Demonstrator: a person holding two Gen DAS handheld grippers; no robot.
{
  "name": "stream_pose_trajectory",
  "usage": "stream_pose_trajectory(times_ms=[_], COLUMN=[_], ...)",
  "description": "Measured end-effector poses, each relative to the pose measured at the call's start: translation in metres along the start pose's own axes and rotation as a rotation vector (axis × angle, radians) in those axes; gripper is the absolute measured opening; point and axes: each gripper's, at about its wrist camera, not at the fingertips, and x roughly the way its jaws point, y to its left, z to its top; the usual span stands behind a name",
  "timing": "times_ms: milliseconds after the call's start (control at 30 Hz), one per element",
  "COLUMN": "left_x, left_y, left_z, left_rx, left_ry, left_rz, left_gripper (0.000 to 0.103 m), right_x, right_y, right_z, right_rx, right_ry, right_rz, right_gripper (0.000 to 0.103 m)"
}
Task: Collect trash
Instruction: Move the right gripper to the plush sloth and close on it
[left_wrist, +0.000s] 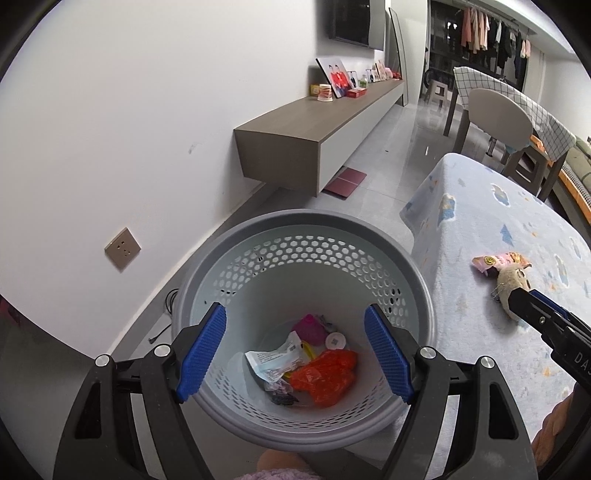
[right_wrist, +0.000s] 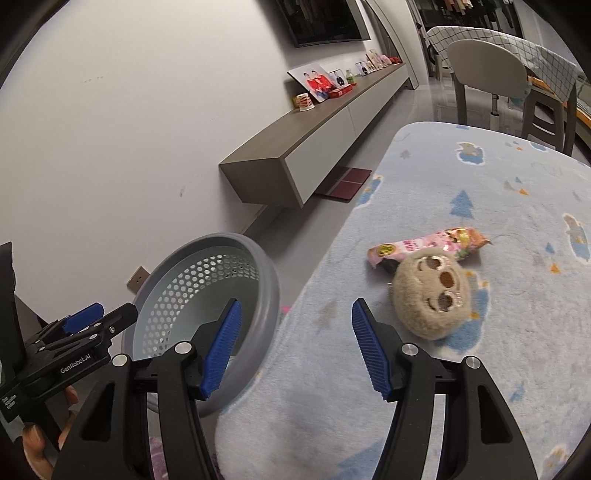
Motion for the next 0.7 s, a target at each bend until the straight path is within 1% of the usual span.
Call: stream_pose_trajectory(times_ms=[267, 500, 700], left_x=[0.012, 0.019, 0.028], left_y=[-0.033, -0.061, -0.080], left_z=[-0.002, -0.002, -0.002], left_rx=[0.031, 0.057, 0.081], left_ry=[0.026, 0.031, 0.042], left_rz=[-0.044, -0.089, -0.115], left_gripper=[0.076, 0.076, 0.076], right_x=[-0.009, -0.018, -0.012], right_y=[-0.031, -0.057, -0.070], right_z=[-0.003, -0.005, -0.002], right_rx=[0.029, 0.041, 0.044], right_ry=[0.000, -0.015, 0.003], right_rz=[-0.049, -0.128, -0.171], right_gripper=[0.060, 0.060, 0.060])
